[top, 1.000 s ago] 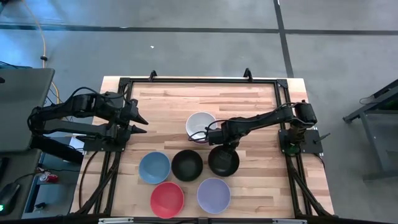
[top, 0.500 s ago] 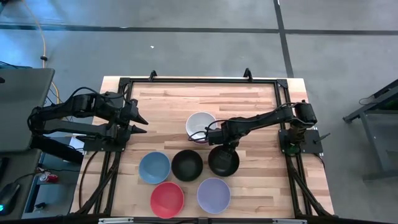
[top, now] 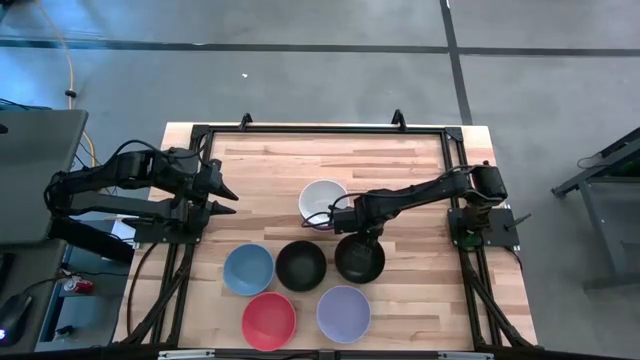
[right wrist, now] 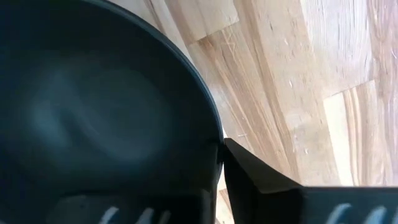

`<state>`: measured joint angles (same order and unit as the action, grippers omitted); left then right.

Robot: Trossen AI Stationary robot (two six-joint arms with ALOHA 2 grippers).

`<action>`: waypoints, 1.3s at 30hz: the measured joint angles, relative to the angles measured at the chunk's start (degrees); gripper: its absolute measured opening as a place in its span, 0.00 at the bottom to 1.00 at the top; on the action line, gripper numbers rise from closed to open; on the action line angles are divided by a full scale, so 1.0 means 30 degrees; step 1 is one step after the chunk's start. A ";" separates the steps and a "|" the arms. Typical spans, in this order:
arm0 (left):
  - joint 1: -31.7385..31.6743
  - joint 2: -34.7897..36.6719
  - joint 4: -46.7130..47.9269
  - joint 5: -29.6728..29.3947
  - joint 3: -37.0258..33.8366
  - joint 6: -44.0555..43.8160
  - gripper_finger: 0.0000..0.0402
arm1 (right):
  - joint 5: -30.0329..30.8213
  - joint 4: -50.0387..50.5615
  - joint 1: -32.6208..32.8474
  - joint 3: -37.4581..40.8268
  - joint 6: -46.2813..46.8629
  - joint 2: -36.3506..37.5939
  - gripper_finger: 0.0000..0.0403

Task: Nest bowls inside each other
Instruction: Stack the right black bowl on top of the white bowl

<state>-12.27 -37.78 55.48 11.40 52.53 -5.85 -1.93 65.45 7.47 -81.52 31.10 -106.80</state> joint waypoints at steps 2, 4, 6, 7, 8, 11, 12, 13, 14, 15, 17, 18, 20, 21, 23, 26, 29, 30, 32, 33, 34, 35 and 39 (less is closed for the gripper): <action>-0.0001 0.0000 0.0000 0.0000 0.0000 0.0000 0.43 | 0.0014 0.0024 -0.0044 0.0000 0.0008 0.0000 0.02; 0.0002 0.0000 0.0000 0.0000 0.0000 0.0000 0.43 | 0.0029 0.0082 -0.0113 0.0000 0.0002 0.0000 0.01; 0.0002 0.0000 0.0000 0.0000 0.0000 0.0000 0.43 | 0.0042 0.0228 -0.0124 0.0000 -0.0009 0.0000 0.01; 0.0005 0.0000 0.0000 0.0000 0.0000 0.0000 0.43 | 0.0059 0.0342 -0.0124 0.0000 -0.0011 0.0000 0.01; 0.0002 0.0000 0.0000 0.0000 0.0000 0.0000 0.43 | 0.0055 0.0566 -0.0124 0.0000 -0.0016 0.0000 0.01; 0.0003 0.0000 0.0000 0.0000 0.0000 0.0000 0.43 | -0.0022 0.1303 -0.0124 0.0000 -0.0016 0.0007 0.00; 0.0003 0.0000 0.0000 0.0000 0.0000 0.0000 0.43 | -0.0062 0.1461 -0.0124 0.0000 -0.0057 0.0007 0.00; 0.0005 0.0000 0.0000 -0.0004 0.0000 0.0000 0.43 | -0.0118 0.1599 -0.0124 0.0000 -0.0159 0.0019 0.00; -0.0002 0.0000 0.0000 -0.0003 0.0000 0.0000 0.43 | -0.0214 0.1610 -0.0124 0.0000 -0.0247 0.0074 0.00; -0.0002 0.0000 0.0000 0.0000 0.0000 0.0000 0.43 | -0.0315 0.1565 -0.0124 0.0000 -0.0370 0.0133 0.00; 0.0004 -0.0001 0.0000 -0.0001 0.0000 0.0000 0.43 | -0.0499 0.1556 -0.0124 -0.0022 -0.0381 0.0272 0.00; 0.0005 -0.0007 0.0000 0.0000 0.0000 0.0000 0.43 | -0.0542 0.1555 -0.0124 -0.0022 -0.0381 0.0367 0.00; 0.0001 -0.0006 0.0000 -0.0007 0.0000 0.0003 0.43 | -0.0697 0.1559 -0.0124 -0.0022 -0.0373 0.0696 0.00; -0.0002 -0.0007 0.0000 -0.0007 0.0000 0.0000 0.43 | -0.0832 0.1523 -0.0124 -0.0022 -0.0304 0.0859 0.00; -0.0002 -0.0007 0.0000 -0.0007 0.0000 0.0007 0.43 | -0.0929 0.1549 -0.0124 -0.0022 -0.0038 0.1281 0.00; -0.0002 -0.0007 0.0000 -0.0007 0.0000 0.0095 0.43 | -0.0926 0.1611 -0.0126 -0.0022 0.0206 0.1950 0.00; -0.0002 -0.0007 -0.0007 -0.0014 0.0000 0.0119 0.43 | -0.0898 0.1720 -0.0183 -0.0029 0.0485 0.2441 0.00; -0.0002 -0.0007 -0.0007 -0.0014 0.0000 0.0142 0.43 | -0.0897 0.1803 -0.0224 -0.0029 0.0536 0.2573 0.00; -0.0002 -0.0007 -0.0014 -0.0007 0.0000 0.0139 0.43 | -0.0933 0.1905 -0.0244 -0.0029 0.0630 0.2752 0.00; -0.0002 -0.0007 -0.0015 -0.0007 0.0000 0.0138 0.43 | -0.0977 0.1923 -0.0275 -0.0029 0.0638 0.2854 0.00; -0.0002 -0.0007 -0.0015 -0.0010 0.0000 0.0121 0.43 | -0.1105 0.1947 -0.0377 -0.0029 0.0632 0.2951 0.00; -0.0002 -0.0007 -0.0015 -0.0009 0.0000 0.0079 0.43 | -0.1403 0.1980 -0.0481 -0.0029 0.0632 0.3087 0.00; -0.0002 -0.0007 -0.0019 -0.0016 -0.0003 0.0146 0.43 | -0.2071 0.2062 -0.1046 -0.0035 0.0639 0.3809 0.00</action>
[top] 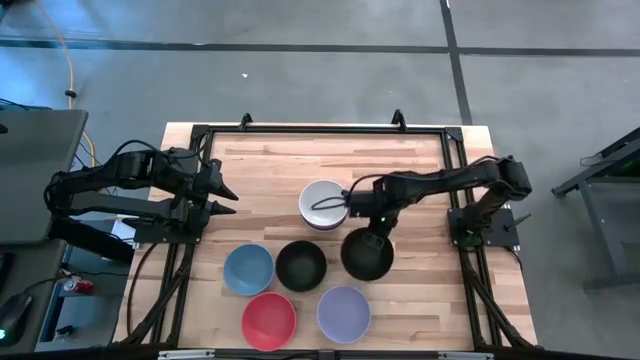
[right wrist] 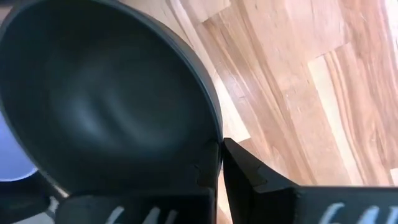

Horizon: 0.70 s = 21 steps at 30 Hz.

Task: Nest bowls inside each other
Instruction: Stack the right black bowl on top of the white bowl

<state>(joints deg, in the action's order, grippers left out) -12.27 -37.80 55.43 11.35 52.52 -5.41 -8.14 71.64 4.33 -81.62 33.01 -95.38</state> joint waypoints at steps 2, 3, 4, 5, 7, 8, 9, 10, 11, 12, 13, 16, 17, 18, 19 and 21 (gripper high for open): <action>0.0000 0.0000 0.0004 -0.0006 0.0003 0.0014 0.43 | -0.0339 0.0052 -0.0334 -0.0009 0.0000 0.0447 0.00; 0.0000 0.0000 0.0001 -0.0006 0.0002 0.0064 0.43 | -0.0461 0.0045 -0.0517 -0.0009 0.0000 0.0680 0.00; 0.0000 0.0000 0.0002 -0.0006 0.0003 0.0148 0.43 | -0.0591 0.0036 -0.0701 -0.0009 0.0000 0.0928 0.00; 0.0000 0.0000 0.0004 -0.0012 0.0003 0.0201 0.43 | -0.0678 0.0031 -0.0901 -0.0009 0.0005 0.1177 0.00; 0.0000 0.0000 -0.0001 -0.0013 0.0003 0.0347 0.43 | -0.1015 -0.0045 -0.1372 -0.0009 0.0000 0.1680 0.00; 0.0000 0.0000 0.0004 -0.0013 0.0003 0.0364 0.43 | -0.1249 -0.0067 -0.1643 -0.0009 -0.0001 0.1927 0.00; 0.0001 0.0000 0.0000 -0.0013 0.0003 0.0364 0.43 | -0.1527 -0.0087 -0.1944 -0.0017 -0.0027 0.2164 0.00; 0.0000 0.0000 -0.0003 -0.0020 0.0003 0.0375 0.43 | -0.1681 -0.0066 -0.2293 -0.0095 -0.0123 0.2374 0.00; 0.0000 0.0000 -0.0003 -0.0021 0.0002 0.0456 0.43 | -0.1759 -0.0008 -0.2624 -0.0297 -0.0166 0.2510 0.00; 0.0000 0.0000 -0.0003 -0.0028 0.0003 0.0510 0.43 | -0.1839 -0.0012 -0.2944 -0.0580 -0.0309 0.2598 0.00; 0.0000 0.0000 -0.0003 -0.0034 0.0003 0.0510 0.43 | -0.1925 0.0037 -0.3275 -0.1015 -0.0486 0.2612 0.00; 0.0000 0.0000 -0.0007 -0.0064 0.0003 0.0510 0.43 | -0.2331 0.0618 -0.4322 -0.3017 -0.1096 0.2421 0.00; 0.0000 0.0000 -0.0010 -0.0083 0.0003 0.0510 0.43 | -0.2419 0.0898 -0.4652 -0.3873 -0.1260 0.2217 0.00; 0.0000 0.0000 -0.0010 -0.0090 0.0001 0.0517 0.43 | -0.2440 0.1270 -0.4958 -0.4752 -0.1541 0.1907 0.00; 0.0000 0.0000 -0.0010 -0.0140 -0.0003 0.0517 0.43 | -0.2408 0.1750 -0.5249 -0.5696 -0.1684 0.1576 0.00; 0.0000 0.0000 -0.0010 -0.0299 -0.0004 0.0518 0.43 | -0.2255 0.2818 -0.5702 -0.7672 -0.2099 0.0768 0.00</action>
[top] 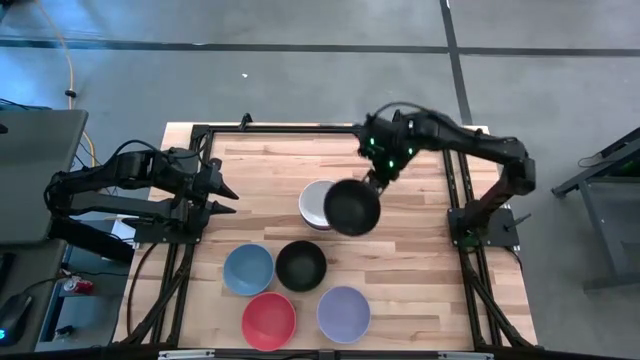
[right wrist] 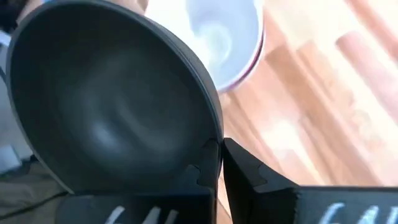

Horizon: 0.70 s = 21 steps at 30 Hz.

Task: Nest bowls inside each other
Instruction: Stack the right black bowl on top of the white bowl

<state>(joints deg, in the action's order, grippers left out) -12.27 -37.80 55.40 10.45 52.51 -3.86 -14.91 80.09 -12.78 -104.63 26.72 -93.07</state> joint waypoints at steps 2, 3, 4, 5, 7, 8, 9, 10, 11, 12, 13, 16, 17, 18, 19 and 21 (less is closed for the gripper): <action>0.0000 0.0000 -0.0005 -0.0219 0.0000 0.0000 0.43 | 0.0233 0.0800 -0.0329 -0.1917 -0.0417 -0.1015 0.00; 0.0000 0.0000 -0.0007 -0.0285 0.0000 0.0005 0.43 | 0.0286 0.1076 -0.0429 -0.2795 -0.0653 -0.1586 0.00; 0.0000 0.0000 -0.0007 -0.0344 0.0004 0.0000 0.43 | 0.0291 0.1316 -0.0503 -0.3602 -0.0928 -0.2184 0.00; 0.0000 0.0000 -0.0007 -0.0418 0.0000 0.0004 0.43 | 0.0296 0.1590 -0.0546 -0.4415 -0.1201 -0.2824 0.00; 0.0000 0.0000 -0.0003 -0.0676 0.0000 0.0003 0.43 | 0.0216 0.1979 -0.0628 -0.5811 -0.1784 -0.4047 0.00; 0.0000 0.0000 -0.0001 -0.0720 0.0000 0.0000 0.43 | 0.0119 0.2299 -0.0696 -0.6459 -0.2051 -0.4644 0.00; 0.0000 0.0000 -0.0007 -0.0727 0.0000 0.0000 0.43 | 0.0059 0.2634 -0.0772 -0.7030 -0.2271 -0.5237 0.00; 0.0000 0.0000 0.0000 -0.0742 0.0001 0.0000 0.43 | 0.0001 0.3007 -0.0860 -0.7583 -0.2503 -0.5898 0.00; 0.0000 0.0000 0.0000 -0.0741 0.0000 0.0000 0.43 | -0.0033 0.3285 -0.0959 -0.8037 -0.2655 -0.6483 0.00; 0.0000 0.0000 0.0000 -0.0746 0.0000 0.0000 0.43 | -0.0049 0.3347 -0.1071 -0.8411 -0.2871 -0.7051 0.00; 0.0000 0.0000 0.0000 -0.0745 0.0002 0.0000 0.43 | -0.0138 0.3281 -0.1156 -0.8724 -0.2984 -0.7554 0.00; 0.0000 0.0000 0.0015 -0.0748 0.0000 0.0000 0.43 | -0.0495 0.3289 -0.1521 -0.9524 -0.3438 -0.8738 0.00; 0.0000 0.0000 0.0029 -0.0748 0.0000 0.0000 0.43 | -0.0534 0.3281 -0.1659 -0.9628 -0.3553 -0.9017 0.00; 0.0000 0.0000 0.0063 -0.0742 0.0000 0.0000 0.43 | -0.0534 0.3288 -0.1806 -0.9641 -0.3607 -0.9242 0.00; 0.0000 0.0000 0.0115 -0.0741 0.0000 0.0007 0.43 | -0.0534 0.3294 -0.1959 -0.9604 -0.3715 -0.9429 0.00; 0.0000 0.0000 0.0240 -0.0748 0.0000 0.0048 0.43 | -0.0534 0.3347 -0.2238 -0.9323 -0.3818 -0.9577 0.00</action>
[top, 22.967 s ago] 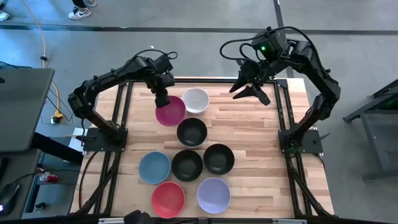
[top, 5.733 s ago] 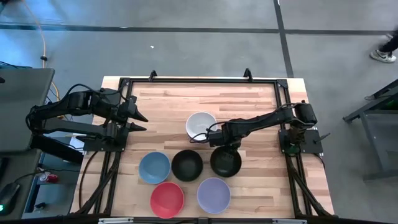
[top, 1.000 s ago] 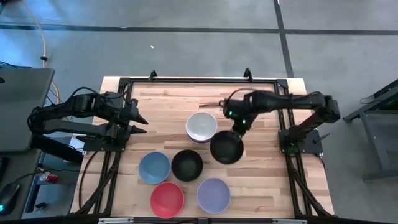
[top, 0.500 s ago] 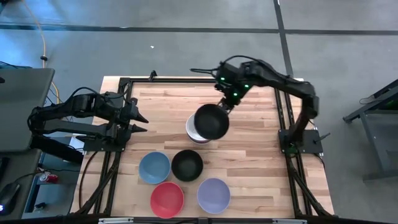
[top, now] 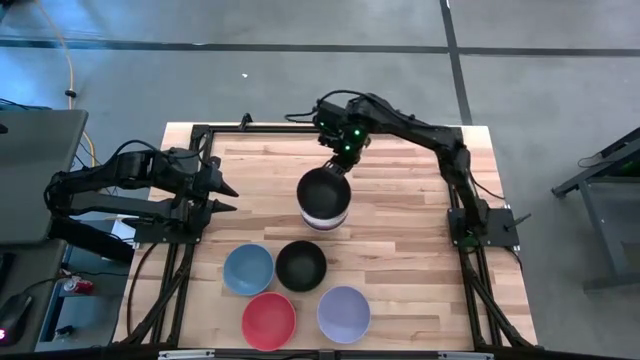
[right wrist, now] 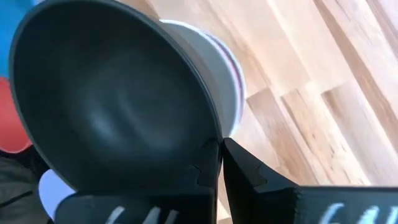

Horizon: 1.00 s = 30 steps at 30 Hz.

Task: Nest bowls inside each other
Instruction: Stack the right black bowl on top of the white bowl

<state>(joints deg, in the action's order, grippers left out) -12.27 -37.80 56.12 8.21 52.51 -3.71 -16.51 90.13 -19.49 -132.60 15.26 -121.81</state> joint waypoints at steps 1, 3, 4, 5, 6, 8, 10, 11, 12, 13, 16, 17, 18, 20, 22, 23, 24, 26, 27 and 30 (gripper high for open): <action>0.0000 0.0000 0.0041 0.0000 0.0000 0.0101 0.43 | 0.0000 -0.0019 -0.0150 0.0088 -0.0084 -0.0048 0.00; 0.0000 0.0020 0.0106 -0.0025 0.0000 0.0304 0.43 | 0.0028 -0.0093 -0.0374 0.0161 -0.0187 -0.0096 0.00; 0.0000 0.0048 0.0102 -0.0029 0.0000 0.0322 0.43 | 0.0032 -0.0282 -0.0474 0.0197 -0.0200 -0.0128 0.00; 0.0000 0.0072 0.0098 -0.0030 0.0000 0.0424 0.43 | 0.0048 -0.0378 -0.0572 0.0215 -0.0230 -0.0166 0.00; 0.0000 0.0089 0.0102 -0.0036 0.0000 0.0502 0.43 | 0.0062 -0.0406 -0.0654 0.0225 -0.0257 -0.0198 0.00; 0.0000 0.0103 0.0095 -0.0036 0.0000 0.0614 0.43 | 0.0047 -0.0441 -0.0758 0.0228 -0.0263 -0.0320 0.00; 0.0003 0.0160 0.0095 -0.0036 0.0000 0.0610 0.43 | 0.0000 -0.0369 -0.0777 0.0228 -0.0373 -0.0486 0.00; 0.0003 0.0173 0.0095 -0.0036 0.0000 0.0612 0.43 | -0.0023 -0.0363 -0.0748 0.0228 -0.0440 -0.0669 0.00; 0.0000 0.0182 0.0095 -0.0036 0.0000 0.0607 0.43 | -0.0101 -0.0355 -0.0728 0.0228 -0.0475 -0.0774 0.00; 0.0000 0.0226 0.0095 -0.0036 0.0000 0.0607 0.43 | -0.0146 -0.0286 -0.0713 0.0241 -0.0598 -0.0879 0.00; 0.0000 0.0262 0.0087 -0.0036 0.0000 0.0605 0.43 | -0.0200 -0.0129 -0.0588 0.0243 -0.0778 -0.1214 0.00; 0.0007 0.0278 0.0094 -0.0036 0.0000 0.0591 0.43 | -0.0173 -0.0063 -0.0583 0.0243 -0.0866 -0.1355 0.00; 0.0000 0.0284 0.0087 -0.0036 0.0000 0.0520 0.43 | -0.0228 -0.0086 -0.0539 0.0243 -0.0926 -0.1469 0.00; 0.0000 0.0319 0.0087 -0.0036 0.0000 0.0500 0.43 | -0.0310 -0.0062 -0.0492 0.0243 -0.0993 -0.1732 0.00; 0.0000 0.0335 0.0087 -0.0033 0.0000 0.0425 0.43 | -0.0493 -0.0032 -0.0387 0.0243 -0.1135 -0.1968 0.00; 0.0000 0.0360 0.0090 -0.0029 0.0000 0.0361 0.43 | -0.0524 -0.0051 -0.0336 0.0243 -0.1193 -0.2082 0.00; 0.0004 0.0380 0.0087 -0.0029 0.0000 0.0343 0.43 | -0.0543 -0.0055 -0.0308 0.0243 -0.1250 -0.2151 0.00; 0.0005 0.0393 0.0095 -0.0029 0.0000 0.0307 0.43 | -0.0595 -0.0052 -0.0238 0.0259 -0.1310 -0.2258 0.00; 0.0007 0.0393 0.0092 -0.0029 0.0000 0.0309 0.43 | -0.0638 -0.0049 -0.0242 0.0258 -0.1302 -0.2285 0.00; 0.0007 0.0387 0.0088 -0.0029 0.0000 0.0444 0.43 | -0.0641 -0.0051 -0.0238 0.0258 -0.1258 -0.2336 0.00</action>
<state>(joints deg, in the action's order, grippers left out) -12.25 -36.64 56.38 8.12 52.51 -2.38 -18.44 89.98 -20.21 -131.83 11.49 -128.81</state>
